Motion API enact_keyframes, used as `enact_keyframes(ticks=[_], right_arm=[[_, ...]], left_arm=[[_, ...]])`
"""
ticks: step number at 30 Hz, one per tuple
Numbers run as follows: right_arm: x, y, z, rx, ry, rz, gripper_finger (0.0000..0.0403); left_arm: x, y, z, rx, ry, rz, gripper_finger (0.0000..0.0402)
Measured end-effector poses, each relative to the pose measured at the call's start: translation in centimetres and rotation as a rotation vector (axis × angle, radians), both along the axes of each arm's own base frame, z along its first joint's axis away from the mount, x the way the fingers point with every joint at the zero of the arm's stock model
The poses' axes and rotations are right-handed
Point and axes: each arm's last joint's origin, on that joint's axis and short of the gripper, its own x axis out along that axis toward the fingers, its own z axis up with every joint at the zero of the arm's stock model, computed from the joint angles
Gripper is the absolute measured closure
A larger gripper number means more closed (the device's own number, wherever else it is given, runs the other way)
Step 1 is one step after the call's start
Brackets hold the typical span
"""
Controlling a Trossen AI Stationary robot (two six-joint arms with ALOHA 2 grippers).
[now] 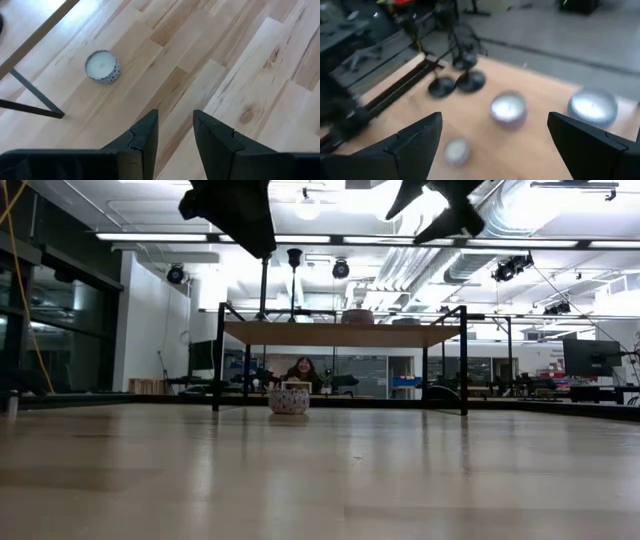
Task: Pick & Place candle stick holders
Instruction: Put the white scented candle on the shelf
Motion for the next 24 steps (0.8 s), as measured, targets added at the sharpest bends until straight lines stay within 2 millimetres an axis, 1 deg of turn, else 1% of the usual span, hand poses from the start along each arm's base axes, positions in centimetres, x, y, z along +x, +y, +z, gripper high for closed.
enact_keyframes(ticks=[2, 5, 8, 10, 14, 17, 21, 24], right_arm=[[-0.8, 0.6, 0.0, 0.056, 0.012, 0.022, 0.0045], [-1.6, 1.6, -0.2, 0.111, 0.044, 0.062, 0.0045], [-1.7, 3.0, -0.8, 0.139, 0.076, 0.152, 0.0045], [-1.6, 3.9, -1.5, 0.151, 0.103, 0.204, 0.0045], [-1.5, 6.1, -3.6, 0.177, 0.135, 0.259, 0.0045], [-1.4, 7.7, -5.7, 0.192, 0.121, 0.287, 0.0045], [-1.5, 9.8, -8.7, 0.200, 0.057, 0.305, 0.0045], [-1.8, 10.8, -11.1, 0.205, -0.016, 0.317, 0.0045]], left_arm=[[0.0, 0.0, 0.0, -0.009, -0.006, 0.011, 0.0282], [0.0, 0.0, 0.0, -0.031, -0.011, 0.019, 0.0282], [0.2, -0.2, -0.3, -0.045, -0.004, 0.009, 0.0282], [0.3, -0.2, -0.5, -0.046, 0.011, 0.005, 0.0282], [0.5, -0.3, -0.7, -0.045, 0.012, 0.010, 0.0282], [0.5, -0.2, -1.0, -0.040, 0.026, 0.017, 0.0282], [0.5, -0.2, -0.9, -0.042, 0.022, 0.016, 0.0282], [0.5, -0.2, -0.9, -0.042, 0.021, 0.015, 0.0282]])
